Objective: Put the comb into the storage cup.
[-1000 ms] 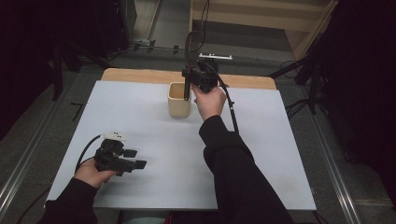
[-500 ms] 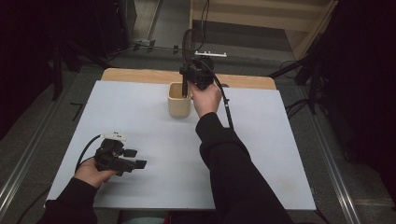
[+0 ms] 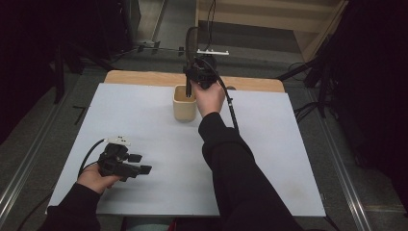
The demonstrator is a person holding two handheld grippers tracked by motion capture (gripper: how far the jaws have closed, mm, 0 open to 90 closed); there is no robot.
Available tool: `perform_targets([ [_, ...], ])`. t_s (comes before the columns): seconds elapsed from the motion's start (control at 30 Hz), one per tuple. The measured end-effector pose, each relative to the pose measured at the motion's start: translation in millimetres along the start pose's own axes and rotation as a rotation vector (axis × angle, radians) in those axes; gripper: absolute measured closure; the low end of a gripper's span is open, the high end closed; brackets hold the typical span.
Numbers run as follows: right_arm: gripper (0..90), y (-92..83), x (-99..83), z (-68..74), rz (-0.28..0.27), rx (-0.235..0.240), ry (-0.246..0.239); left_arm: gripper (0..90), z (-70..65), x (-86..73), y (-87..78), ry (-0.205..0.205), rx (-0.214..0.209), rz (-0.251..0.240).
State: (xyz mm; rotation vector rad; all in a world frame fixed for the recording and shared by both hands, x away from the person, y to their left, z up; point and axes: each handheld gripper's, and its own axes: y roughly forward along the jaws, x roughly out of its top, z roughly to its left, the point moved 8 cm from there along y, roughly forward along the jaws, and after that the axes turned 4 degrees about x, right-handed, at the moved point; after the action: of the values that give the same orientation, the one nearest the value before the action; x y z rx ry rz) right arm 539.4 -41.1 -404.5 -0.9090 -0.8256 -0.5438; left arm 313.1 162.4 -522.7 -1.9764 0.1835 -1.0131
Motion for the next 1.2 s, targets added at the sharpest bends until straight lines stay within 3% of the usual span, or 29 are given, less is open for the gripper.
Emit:
perform_targets([
  [0.57, 70.0, 16.4, -4.5, -7.0, 0.012, -0.043, -0.001, 31.0, -1.9, -0.3, -0.5, 0.008, -0.008, 0.002],
  [1.2, 69.9, 21.0, -18.3, -12.2, 0.019, -0.056, -0.010, 31.0, -3.1, -0.5, 0.7, 0.014, -0.008, 0.007],
])
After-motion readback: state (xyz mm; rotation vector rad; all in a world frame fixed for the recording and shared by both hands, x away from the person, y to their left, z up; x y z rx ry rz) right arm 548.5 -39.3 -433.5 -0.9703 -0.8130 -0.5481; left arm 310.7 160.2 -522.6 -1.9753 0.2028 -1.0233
